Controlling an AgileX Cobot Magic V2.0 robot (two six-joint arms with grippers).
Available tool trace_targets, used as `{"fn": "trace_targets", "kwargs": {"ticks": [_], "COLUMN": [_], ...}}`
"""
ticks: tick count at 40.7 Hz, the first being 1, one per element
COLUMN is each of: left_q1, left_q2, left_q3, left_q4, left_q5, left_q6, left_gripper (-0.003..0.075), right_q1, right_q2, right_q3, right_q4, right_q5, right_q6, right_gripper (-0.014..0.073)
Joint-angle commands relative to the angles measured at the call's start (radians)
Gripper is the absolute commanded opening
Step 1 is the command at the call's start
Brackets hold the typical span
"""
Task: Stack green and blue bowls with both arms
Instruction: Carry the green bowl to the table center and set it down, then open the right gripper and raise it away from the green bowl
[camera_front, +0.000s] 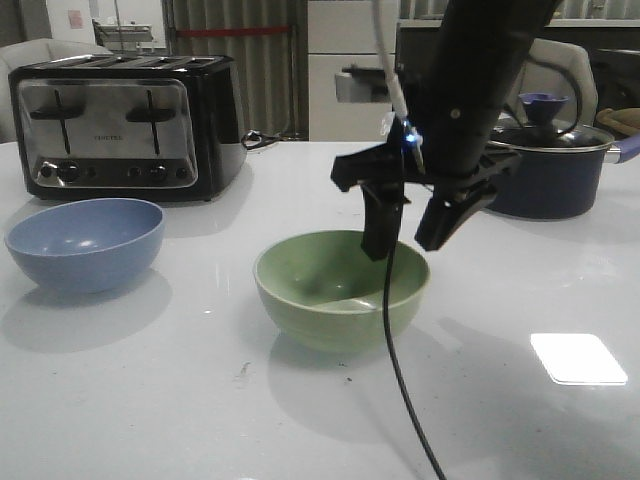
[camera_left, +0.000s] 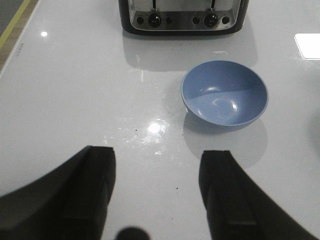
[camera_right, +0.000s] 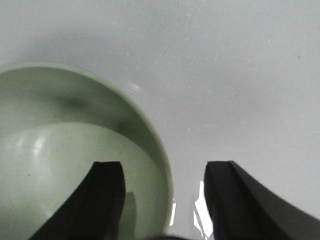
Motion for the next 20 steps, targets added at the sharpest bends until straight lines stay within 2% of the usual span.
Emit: {"fn": "trace_targets", "kwargs": {"ticks": [1, 10, 20], "left_q1": [0.002, 0.002, 0.002], "left_q2": [0.005, 0.005, 0.005], "left_q3": [-0.03, -0.03, -0.03], "left_q4": [-0.009, -0.009, -0.009], "left_q5": [-0.062, -0.062, -0.062], "left_q6": [-0.001, -0.001, -0.001], "left_gripper": [0.0442, 0.0442, 0.0442], "right_q1": [0.008, 0.031, 0.031], "right_q2": [-0.147, -0.409, -0.754], "right_q3": [-0.002, 0.159, 0.411], "right_q4": [0.006, 0.006, 0.005], "right_q5": [-0.044, -0.111, -0.147], "right_q6": [-0.054, -0.106, -0.121], "right_gripper": [0.0477, 0.0477, 0.0477]}}
